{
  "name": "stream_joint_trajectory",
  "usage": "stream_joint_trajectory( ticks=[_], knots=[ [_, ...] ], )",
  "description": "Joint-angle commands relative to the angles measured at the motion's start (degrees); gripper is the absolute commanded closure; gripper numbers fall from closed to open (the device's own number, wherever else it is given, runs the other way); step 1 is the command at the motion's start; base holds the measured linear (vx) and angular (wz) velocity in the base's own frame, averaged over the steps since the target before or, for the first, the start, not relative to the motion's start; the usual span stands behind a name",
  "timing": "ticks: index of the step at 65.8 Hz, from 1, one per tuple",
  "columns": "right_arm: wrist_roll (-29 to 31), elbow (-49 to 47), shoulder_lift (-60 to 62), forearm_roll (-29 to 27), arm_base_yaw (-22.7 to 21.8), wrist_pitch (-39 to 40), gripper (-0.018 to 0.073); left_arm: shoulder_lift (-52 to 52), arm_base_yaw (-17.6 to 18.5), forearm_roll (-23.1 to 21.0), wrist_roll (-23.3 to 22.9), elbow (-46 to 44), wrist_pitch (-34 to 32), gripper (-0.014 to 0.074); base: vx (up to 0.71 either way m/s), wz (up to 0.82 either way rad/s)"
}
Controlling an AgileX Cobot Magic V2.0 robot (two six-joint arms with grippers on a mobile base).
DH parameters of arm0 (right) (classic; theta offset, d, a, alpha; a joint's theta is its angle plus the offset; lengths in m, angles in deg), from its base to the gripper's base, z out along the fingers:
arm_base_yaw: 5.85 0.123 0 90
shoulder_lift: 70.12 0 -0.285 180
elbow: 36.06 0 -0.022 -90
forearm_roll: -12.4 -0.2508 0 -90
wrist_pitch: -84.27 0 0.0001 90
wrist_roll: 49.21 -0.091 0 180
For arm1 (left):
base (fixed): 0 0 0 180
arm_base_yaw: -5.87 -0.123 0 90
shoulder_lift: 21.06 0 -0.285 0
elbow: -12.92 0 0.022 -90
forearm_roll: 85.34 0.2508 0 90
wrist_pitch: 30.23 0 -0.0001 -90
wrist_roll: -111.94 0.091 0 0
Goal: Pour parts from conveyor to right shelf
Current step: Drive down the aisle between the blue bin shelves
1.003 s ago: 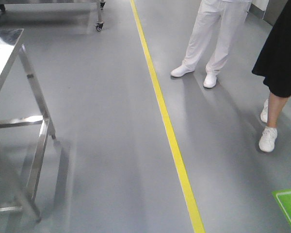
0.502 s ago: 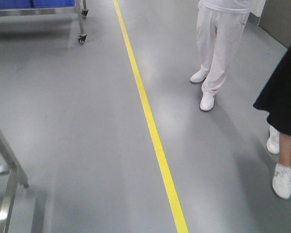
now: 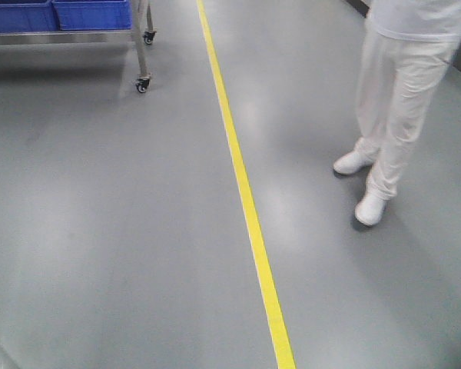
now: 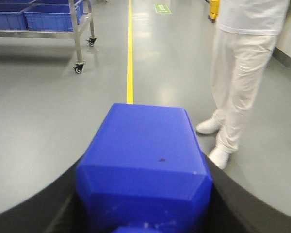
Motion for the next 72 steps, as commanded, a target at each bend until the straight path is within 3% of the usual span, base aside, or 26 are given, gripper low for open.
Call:
stream_joint_trajectory(
  ticks=[1,72],
  knots=[
    [0.04,-1.52,-1.23,0.17,-0.29,4.47,0.0564,-0.79,-0.16,-0.45,-0.49,-1.1,-4.1,0.0603,0.77,0.22],
    [0.04,-1.52,-1.23,0.04,-0.29,4.47,0.0564,-0.79,-0.16,-0.45,-0.49,-1.1,-4.1,0.0603,0.75,0.16]
  ],
)
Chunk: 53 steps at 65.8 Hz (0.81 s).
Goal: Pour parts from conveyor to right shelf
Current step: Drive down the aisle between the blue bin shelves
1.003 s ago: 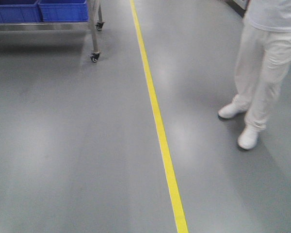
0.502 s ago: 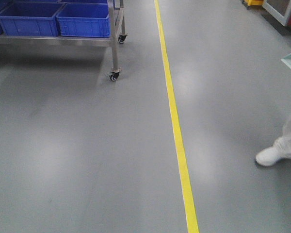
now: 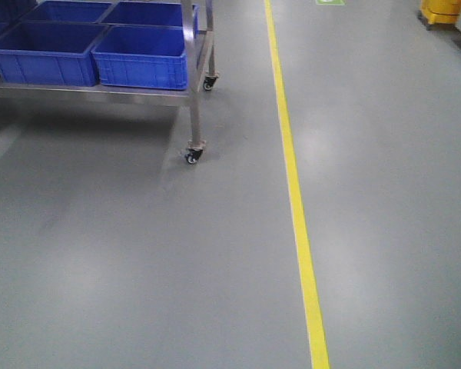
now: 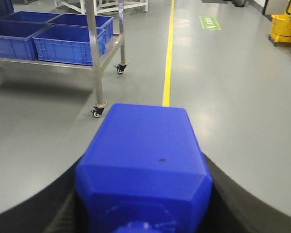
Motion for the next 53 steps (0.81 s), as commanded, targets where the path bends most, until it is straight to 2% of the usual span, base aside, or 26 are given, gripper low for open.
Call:
stream_joint_trajectory(
  ticks=[1,22,53],
  knots=[
    [0.04,-1.52,-1.23,0.04,-0.29,4.47,0.0564,-0.79,-0.16,-0.45,-0.49,-1.1,-4.1,0.0603,0.68,0.22],
    [0.04,-1.52,-1.23,0.09,-0.31,4.47,0.0564,-0.79,-0.16,-0.45,-0.49,-1.1,-4.1,0.0603,0.67,0.41],
    [0.04,-1.52,-1.23,0.21,-0.31,4.47,0.0564,-0.79,-0.16,-0.45,-0.49,-1.1,-4.1,0.0603,0.63,0.76]
  ],
)
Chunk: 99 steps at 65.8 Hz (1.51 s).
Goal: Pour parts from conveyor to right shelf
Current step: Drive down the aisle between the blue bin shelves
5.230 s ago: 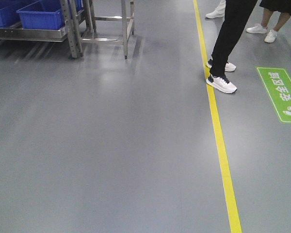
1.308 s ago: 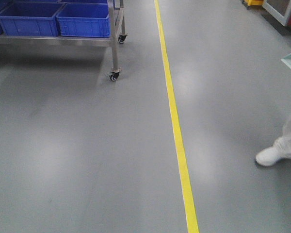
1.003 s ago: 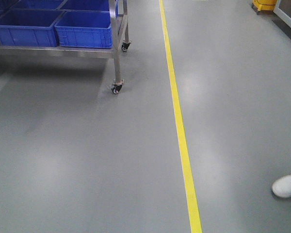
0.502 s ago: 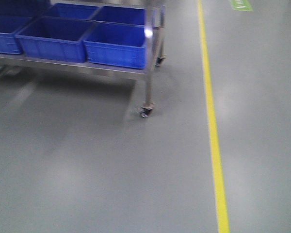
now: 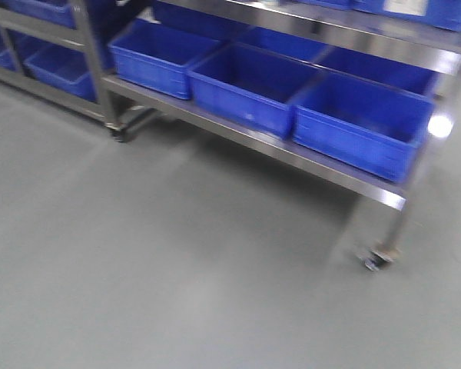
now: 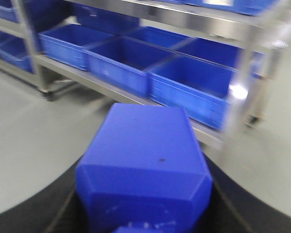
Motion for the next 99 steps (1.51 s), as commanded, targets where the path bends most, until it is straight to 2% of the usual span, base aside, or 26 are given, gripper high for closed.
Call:
stream_joint_trajectory(
  ticks=[1,67,99],
  knots=[
    [0.04,-1.52,-1.23,0.21,-0.31,4.47,0.0564,-0.79,-0.16,-0.45,-0.49,-1.1,-4.1,0.0603,0.63,0.78],
    [0.04,-1.52,-1.23,0.19,-0.31,4.47,0.0564,-0.78,-0.16,-0.45,-0.49,-1.1,-4.05,0.0603,0.66,0.73],
    [0.04,-1.52,-1.23,0.19,-0.31,4.47,0.0564,-0.78,-0.16,-0.45,-0.49,-1.1,-4.05,0.0603,0.7,0.45]
  ],
)
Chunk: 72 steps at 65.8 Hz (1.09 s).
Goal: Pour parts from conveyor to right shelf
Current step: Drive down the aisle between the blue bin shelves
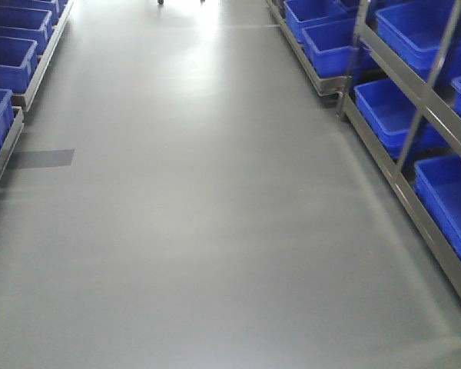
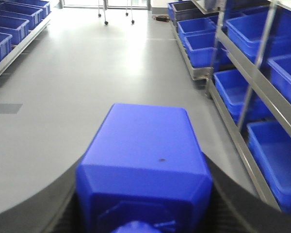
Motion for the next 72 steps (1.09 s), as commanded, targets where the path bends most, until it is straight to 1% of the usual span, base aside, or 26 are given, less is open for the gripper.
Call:
stream_joint_trajectory(
  ticks=[1,72],
  knots=[
    [0.04,-1.52,-1.23,0.13,-0.31,4.47,0.0564,-0.78,-0.16,-0.45,-0.49,-1.1,-4.05,0.0603,0.71,0.24],
    [0.04,-1.52,-1.23,0.14,-0.31,4.47,0.0564,-0.78,-0.16,-0.45,-0.49,-1.1,-4.05,0.0603,0.69,0.1]
  ],
)
